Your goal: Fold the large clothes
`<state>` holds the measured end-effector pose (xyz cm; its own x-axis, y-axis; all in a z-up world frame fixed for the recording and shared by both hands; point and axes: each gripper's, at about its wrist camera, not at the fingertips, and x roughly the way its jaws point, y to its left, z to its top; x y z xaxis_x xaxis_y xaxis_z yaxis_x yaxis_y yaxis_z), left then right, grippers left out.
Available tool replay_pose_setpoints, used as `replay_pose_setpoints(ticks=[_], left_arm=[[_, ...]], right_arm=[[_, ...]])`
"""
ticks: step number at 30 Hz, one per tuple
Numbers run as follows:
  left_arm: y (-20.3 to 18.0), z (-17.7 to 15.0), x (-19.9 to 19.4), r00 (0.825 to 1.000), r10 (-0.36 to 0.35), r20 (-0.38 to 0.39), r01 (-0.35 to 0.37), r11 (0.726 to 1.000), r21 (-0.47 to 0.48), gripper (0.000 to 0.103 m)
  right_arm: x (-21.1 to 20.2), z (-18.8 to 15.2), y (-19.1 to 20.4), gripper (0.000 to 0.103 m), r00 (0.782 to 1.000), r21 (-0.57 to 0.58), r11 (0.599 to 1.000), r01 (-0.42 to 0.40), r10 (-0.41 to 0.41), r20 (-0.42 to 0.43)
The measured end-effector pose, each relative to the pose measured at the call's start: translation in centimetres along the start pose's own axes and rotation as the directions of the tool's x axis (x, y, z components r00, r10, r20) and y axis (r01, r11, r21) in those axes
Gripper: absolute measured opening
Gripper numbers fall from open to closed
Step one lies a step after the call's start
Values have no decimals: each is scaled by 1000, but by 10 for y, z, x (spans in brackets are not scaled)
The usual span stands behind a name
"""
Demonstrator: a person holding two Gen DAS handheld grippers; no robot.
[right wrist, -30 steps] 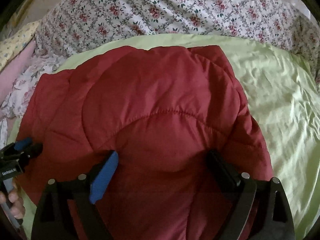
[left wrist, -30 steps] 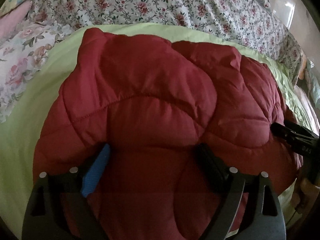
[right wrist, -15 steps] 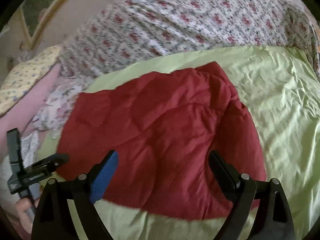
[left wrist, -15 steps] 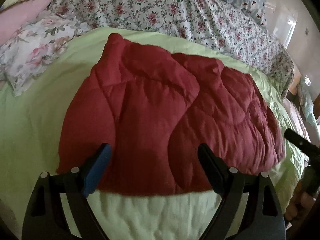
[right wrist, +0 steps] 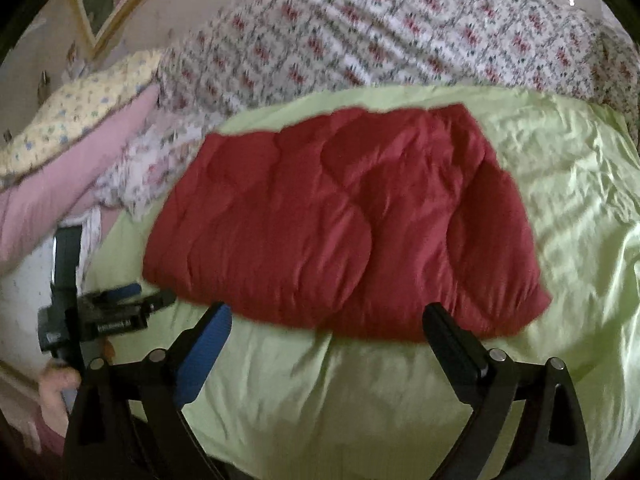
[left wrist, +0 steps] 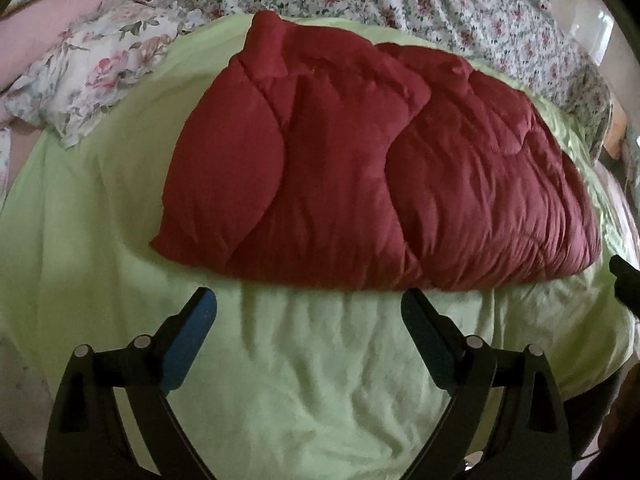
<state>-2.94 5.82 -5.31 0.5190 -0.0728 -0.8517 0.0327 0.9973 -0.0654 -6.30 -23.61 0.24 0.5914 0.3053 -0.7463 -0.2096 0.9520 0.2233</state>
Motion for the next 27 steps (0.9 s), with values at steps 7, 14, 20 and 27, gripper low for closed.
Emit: replay_pose_setpoints(ticks=[7, 14, 20, 27], left_arm=[[-21, -8, -11, 998, 53, 31, -56, 993, 102, 94], [-25, -3, -23, 996, 58, 64, -65, 991, 116, 94], [-31, 11, -27, 992, 93, 84, -103, 986, 134, 94], [-33, 23, -20, 989, 126, 77, -135, 982, 133, 94]], right_arm=[[3, -20, 12, 97, 999, -61, 998, 29, -32, -41], [4, -20, 15, 97, 997, -85, 994, 63, -67, -43], [3, -9, 13, 98, 997, -78, 995, 69, -71, -22], [11, -2, 8, 98, 997, -56, 996, 66, -68, -36]])
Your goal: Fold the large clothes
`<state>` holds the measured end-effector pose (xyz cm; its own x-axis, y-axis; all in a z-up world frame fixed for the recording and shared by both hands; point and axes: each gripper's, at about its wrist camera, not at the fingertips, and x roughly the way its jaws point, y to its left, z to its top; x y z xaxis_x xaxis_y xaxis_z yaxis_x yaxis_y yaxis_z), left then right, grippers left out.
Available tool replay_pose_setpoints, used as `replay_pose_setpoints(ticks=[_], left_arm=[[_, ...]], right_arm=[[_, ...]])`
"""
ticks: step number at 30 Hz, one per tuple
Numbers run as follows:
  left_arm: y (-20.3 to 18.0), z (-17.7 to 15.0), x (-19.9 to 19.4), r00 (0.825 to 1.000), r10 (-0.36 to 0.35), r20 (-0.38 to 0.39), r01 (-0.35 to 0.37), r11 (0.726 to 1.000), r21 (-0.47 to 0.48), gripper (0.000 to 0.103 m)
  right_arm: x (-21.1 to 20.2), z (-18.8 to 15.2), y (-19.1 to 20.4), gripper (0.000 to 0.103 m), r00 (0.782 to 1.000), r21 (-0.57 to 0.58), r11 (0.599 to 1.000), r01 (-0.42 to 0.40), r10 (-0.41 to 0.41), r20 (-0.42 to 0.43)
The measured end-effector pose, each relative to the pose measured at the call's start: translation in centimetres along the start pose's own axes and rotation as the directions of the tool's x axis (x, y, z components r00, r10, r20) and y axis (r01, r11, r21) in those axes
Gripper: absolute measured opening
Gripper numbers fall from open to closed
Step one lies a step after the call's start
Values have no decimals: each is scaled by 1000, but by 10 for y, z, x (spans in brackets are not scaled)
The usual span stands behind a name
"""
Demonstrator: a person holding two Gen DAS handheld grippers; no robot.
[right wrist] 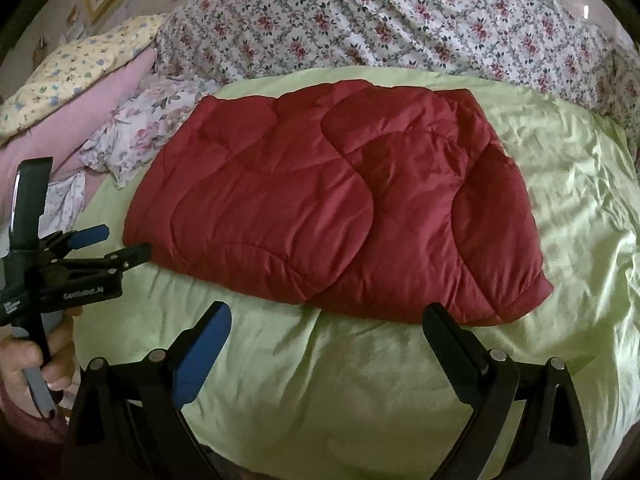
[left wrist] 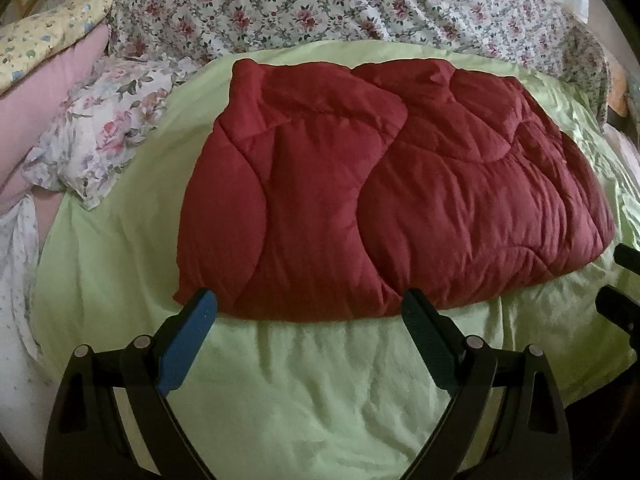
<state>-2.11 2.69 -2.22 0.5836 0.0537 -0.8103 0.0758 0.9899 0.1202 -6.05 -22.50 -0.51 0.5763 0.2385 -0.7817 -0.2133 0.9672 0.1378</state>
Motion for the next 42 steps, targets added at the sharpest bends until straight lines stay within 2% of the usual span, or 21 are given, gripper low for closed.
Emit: replay_pose_setpoints(ticks=[9, 29, 42], left_arm=[[-1, 12, 8, 1000, 24, 0, -24, 1000, -4, 94], [-6, 30, 25, 999, -35, -23, 35, 999, -36, 94], [-11, 38, 26, 1000, -21, -11, 21, 999, -35, 94]], right_arm=[[5, 13, 1, 98, 1000, -3, 1000, 3, -3, 7], [29, 41, -10, 98, 1000, 45, 999, 5, -5, -15], [30, 54, -13, 98, 1000, 56, 998, -5, 4, 5]])
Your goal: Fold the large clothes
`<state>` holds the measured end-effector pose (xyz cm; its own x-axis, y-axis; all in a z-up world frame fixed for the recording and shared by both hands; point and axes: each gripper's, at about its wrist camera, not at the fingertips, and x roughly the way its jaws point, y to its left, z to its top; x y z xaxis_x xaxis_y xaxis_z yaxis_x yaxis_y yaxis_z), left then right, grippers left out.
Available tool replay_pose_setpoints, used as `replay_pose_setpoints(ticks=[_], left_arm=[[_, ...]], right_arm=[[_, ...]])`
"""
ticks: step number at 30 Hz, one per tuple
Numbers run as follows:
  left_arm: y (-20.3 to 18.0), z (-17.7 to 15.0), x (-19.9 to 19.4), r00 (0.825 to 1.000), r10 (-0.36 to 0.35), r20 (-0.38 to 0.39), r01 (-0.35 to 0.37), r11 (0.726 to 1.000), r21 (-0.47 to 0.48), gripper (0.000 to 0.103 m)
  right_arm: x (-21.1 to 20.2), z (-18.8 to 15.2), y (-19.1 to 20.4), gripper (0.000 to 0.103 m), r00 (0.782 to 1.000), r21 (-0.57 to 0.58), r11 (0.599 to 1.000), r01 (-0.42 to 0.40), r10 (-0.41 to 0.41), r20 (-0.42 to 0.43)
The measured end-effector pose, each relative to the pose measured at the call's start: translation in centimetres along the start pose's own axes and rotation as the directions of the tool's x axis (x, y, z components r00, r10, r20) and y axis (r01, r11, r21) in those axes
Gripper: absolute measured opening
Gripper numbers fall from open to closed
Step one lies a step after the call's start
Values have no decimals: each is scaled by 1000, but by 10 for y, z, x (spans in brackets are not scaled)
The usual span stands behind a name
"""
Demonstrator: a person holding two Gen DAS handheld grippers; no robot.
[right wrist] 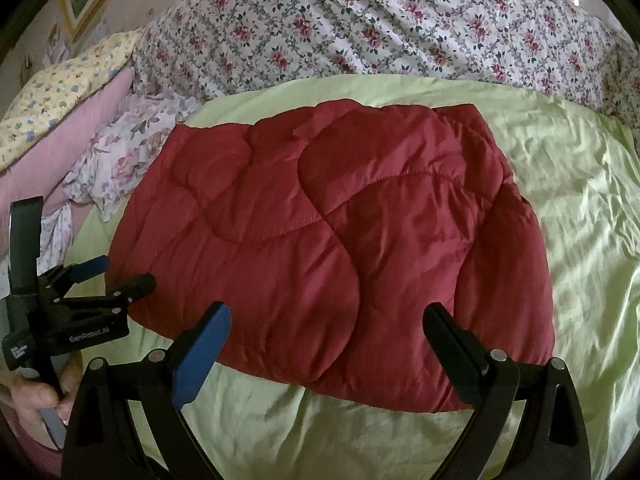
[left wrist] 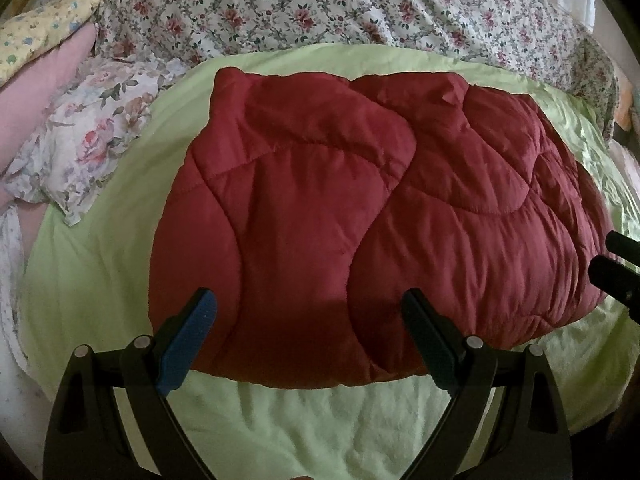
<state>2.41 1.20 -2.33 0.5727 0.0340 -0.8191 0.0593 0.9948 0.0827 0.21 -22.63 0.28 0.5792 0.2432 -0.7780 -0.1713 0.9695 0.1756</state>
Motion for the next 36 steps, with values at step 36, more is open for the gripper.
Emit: replay_pose_setpoints(ticks=[36], left_arm=[[-4, 14, -12, 997, 49, 53, -49, 999, -3, 94]], right_arm=[[-9, 9, 0, 98, 1000, -8, 1000, -9, 9, 29]])
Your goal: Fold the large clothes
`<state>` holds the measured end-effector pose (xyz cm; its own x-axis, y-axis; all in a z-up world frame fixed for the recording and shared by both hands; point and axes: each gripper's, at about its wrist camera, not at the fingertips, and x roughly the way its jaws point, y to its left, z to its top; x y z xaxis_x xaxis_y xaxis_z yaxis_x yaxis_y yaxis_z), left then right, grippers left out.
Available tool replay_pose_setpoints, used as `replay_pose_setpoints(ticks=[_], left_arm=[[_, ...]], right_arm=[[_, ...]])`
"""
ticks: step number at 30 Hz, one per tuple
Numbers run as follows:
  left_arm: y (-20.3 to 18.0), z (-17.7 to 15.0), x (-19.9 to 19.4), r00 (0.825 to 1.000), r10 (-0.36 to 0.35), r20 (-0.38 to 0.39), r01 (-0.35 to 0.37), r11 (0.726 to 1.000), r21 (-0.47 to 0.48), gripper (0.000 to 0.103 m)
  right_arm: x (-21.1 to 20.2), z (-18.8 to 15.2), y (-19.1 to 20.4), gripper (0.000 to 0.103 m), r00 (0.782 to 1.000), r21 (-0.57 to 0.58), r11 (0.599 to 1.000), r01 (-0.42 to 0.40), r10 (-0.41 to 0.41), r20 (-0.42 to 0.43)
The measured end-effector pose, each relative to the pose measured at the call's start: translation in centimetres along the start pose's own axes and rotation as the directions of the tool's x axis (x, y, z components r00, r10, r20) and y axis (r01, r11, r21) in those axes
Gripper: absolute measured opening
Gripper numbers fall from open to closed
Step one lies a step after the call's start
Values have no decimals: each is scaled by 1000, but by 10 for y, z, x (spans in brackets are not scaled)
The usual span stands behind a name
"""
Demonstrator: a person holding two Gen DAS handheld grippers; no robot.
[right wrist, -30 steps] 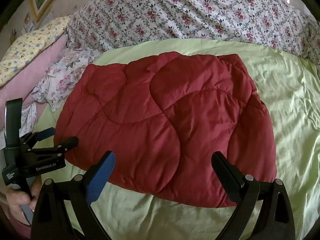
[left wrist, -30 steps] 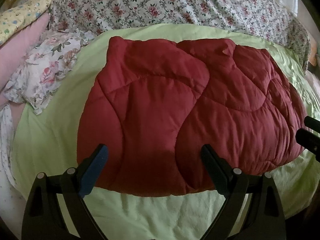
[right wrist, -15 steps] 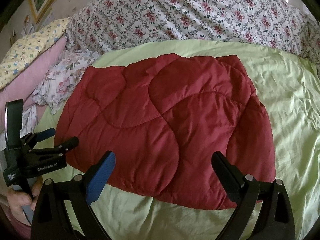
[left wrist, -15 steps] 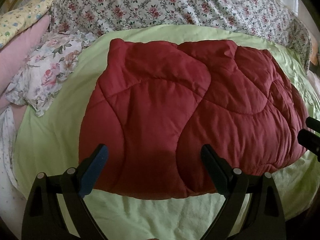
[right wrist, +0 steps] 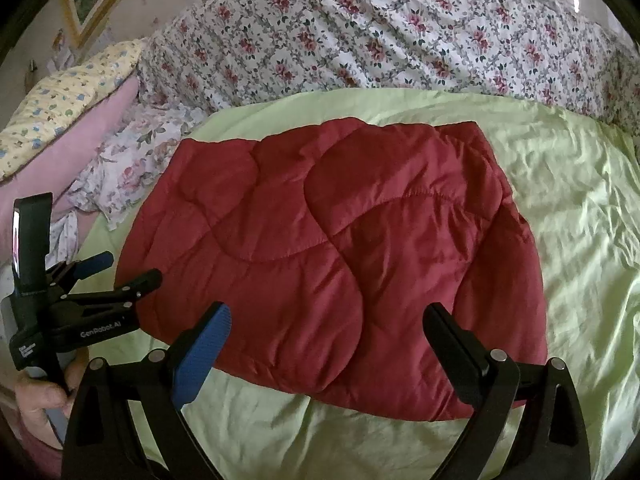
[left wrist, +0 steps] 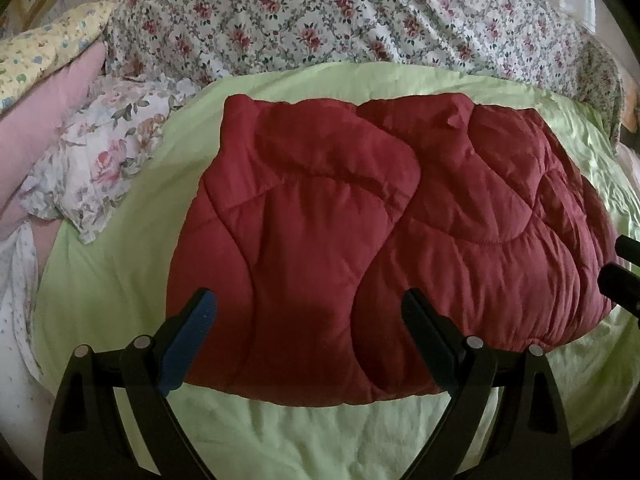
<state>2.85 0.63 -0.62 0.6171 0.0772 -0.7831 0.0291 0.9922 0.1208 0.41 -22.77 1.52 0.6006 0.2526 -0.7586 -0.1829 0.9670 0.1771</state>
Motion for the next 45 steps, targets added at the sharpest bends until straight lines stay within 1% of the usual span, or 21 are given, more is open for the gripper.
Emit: replay_pose_setpoints(ticks=[2, 10, 21, 30, 33, 40, 45], left_arm=[[2, 0, -1, 1000, -1, 10, 1, 1000, -8, 94], [3, 1, -2, 1000, -1, 6, 1, 1000, -11, 94], [-1, 1, -4, 1000, 13, 21, -13, 1000, -2, 94], [3, 2, -2, 1000, 7, 17, -7, 1000, -21, 94], [3, 3, 0, 1000, 15, 15, -15, 1000, -16, 94], [9, 5, 3, 1000, 2, 5, -1, 999, -35, 94], [7, 8, 3, 1000, -6, 5, 6, 1000, -26, 94]], right_arm=[[0, 1, 0, 98, 1000, 1, 1000, 0, 0, -1], [-1, 1, -1, 98, 1000, 0, 1000, -1, 1, 1], [-3, 2, -2, 98, 1000, 0, 1000, -1, 1, 1], [-5, 5, -7, 98, 1000, 6, 1000, 10, -10, -1], [-4, 5, -9, 98, 1000, 10, 1000, 12, -12, -2], [-1, 5, -13, 98, 1000, 20, 1000, 13, -13, -10], [1, 5, -17, 98, 1000, 35, 999, 13, -12, -19]])
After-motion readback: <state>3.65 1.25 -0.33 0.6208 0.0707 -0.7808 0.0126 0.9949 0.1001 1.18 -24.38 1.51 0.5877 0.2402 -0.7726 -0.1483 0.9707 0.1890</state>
